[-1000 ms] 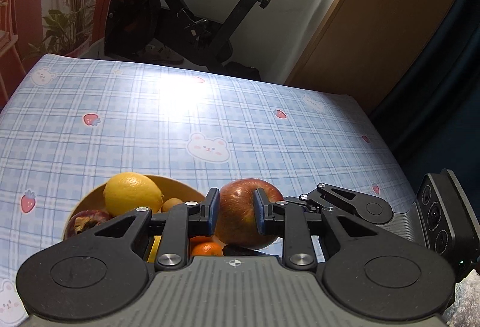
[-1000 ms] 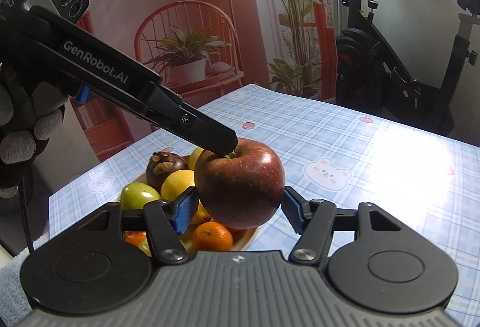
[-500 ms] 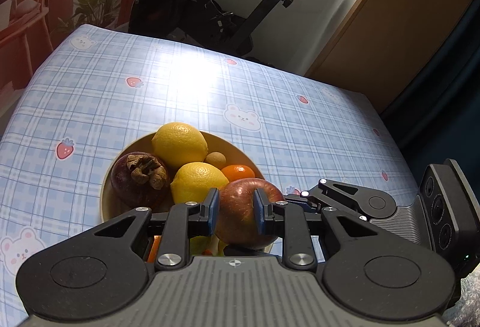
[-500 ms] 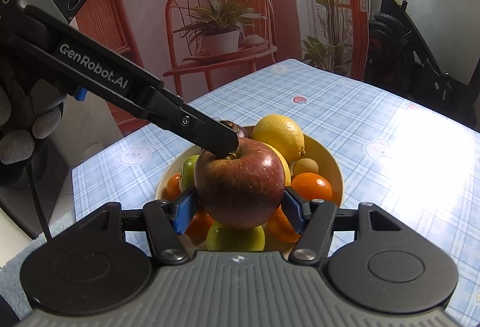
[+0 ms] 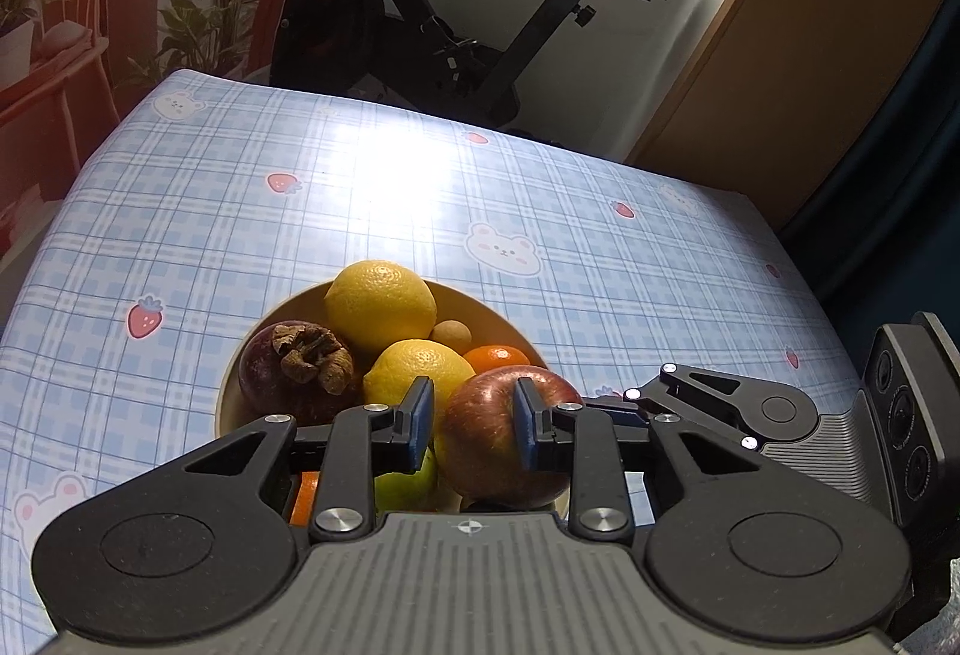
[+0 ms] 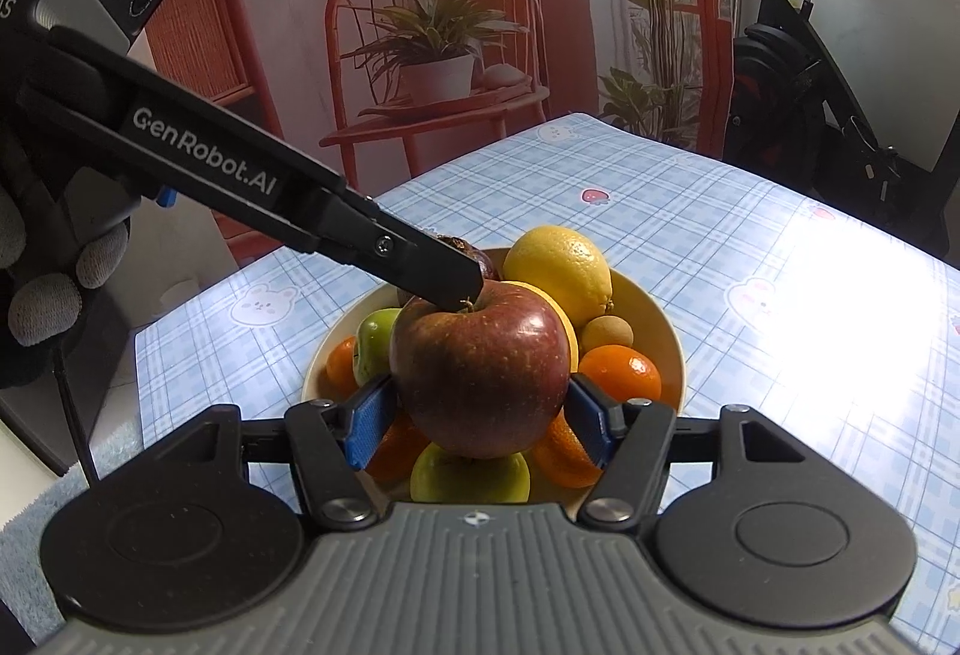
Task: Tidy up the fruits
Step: 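Carry the red apple onto the plate and lower it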
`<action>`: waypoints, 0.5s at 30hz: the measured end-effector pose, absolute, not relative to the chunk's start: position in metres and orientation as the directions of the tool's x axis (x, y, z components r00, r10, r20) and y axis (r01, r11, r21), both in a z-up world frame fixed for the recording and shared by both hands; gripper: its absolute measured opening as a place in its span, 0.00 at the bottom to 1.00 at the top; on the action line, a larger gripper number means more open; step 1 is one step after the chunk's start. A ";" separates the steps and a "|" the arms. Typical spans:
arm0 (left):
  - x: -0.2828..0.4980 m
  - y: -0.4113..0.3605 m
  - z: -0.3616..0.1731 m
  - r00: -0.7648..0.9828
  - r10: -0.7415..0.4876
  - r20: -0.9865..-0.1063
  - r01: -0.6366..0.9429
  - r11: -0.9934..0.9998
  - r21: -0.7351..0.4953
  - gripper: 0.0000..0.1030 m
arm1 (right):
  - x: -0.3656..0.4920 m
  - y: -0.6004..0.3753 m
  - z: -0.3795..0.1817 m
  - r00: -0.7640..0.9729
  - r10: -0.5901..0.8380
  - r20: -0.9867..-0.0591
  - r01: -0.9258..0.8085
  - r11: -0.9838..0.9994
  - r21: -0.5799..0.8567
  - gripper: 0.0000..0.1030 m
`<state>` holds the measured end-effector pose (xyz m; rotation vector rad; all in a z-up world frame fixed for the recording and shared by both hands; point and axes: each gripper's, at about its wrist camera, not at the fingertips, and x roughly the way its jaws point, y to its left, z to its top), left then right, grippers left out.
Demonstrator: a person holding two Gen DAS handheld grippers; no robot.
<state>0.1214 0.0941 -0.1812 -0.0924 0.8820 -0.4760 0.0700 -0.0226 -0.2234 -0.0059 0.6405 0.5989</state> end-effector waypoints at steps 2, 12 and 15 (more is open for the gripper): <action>0.120 0.094 -0.180 0.549 -0.424 -0.721 0.358 0.898 -0.255 0.40 | 0.070 -0.024 -0.223 0.643 0.521 -0.562 -0.524 0.834 0.174 0.63; 0.116 0.103 -0.172 0.600 -0.397 -0.694 0.314 0.915 -0.252 0.52 | 0.068 -0.028 -0.220 0.661 0.504 -0.556 -0.502 0.848 0.172 0.66; 0.115 0.103 -0.170 0.610 -0.390 -0.690 0.310 0.919 -0.244 0.54 | 0.067 -0.028 -0.219 0.668 0.495 -0.556 -0.498 0.852 0.160 0.69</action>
